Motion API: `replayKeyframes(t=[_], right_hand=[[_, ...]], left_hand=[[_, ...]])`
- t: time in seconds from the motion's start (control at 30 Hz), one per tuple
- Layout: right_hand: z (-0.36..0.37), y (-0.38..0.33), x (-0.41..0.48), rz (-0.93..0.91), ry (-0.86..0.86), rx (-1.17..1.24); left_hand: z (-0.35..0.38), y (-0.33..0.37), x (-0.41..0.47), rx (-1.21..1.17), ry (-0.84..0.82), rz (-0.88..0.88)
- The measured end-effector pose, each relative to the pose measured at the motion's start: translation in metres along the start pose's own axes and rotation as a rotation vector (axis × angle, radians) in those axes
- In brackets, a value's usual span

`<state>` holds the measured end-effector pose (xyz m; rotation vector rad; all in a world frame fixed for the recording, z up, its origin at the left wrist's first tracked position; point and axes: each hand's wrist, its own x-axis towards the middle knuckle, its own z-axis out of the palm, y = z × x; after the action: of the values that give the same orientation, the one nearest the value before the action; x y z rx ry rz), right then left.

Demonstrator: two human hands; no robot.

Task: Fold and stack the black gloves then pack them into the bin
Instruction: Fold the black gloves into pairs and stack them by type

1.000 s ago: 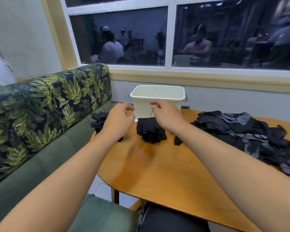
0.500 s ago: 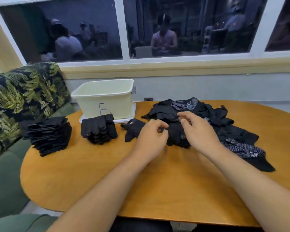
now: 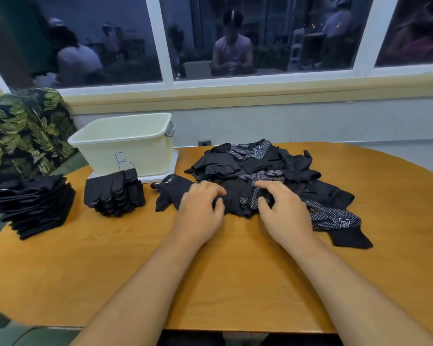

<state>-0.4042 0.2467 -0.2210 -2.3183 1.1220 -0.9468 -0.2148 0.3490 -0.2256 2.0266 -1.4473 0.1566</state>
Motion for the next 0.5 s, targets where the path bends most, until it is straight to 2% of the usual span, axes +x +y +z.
replayKeyframes(t=[0.1, 0.2, 0.5], right_hand=[[0.001, -0.001, -0.003, -0.005, -0.051, -0.057], [-0.001, -0.001, -0.004, -0.01, -0.052, -0.052], [-0.003, -0.001, -0.011, -0.114, -0.038, -0.042]], left_hand=[[-0.009, -0.026, -0.004, 0.137, -0.047, -0.156], [-0.014, -0.044, -0.004, 0.152, -0.118, -0.3], [-0.018, -0.045, 0.002, 0.321, -0.057, -0.25]])
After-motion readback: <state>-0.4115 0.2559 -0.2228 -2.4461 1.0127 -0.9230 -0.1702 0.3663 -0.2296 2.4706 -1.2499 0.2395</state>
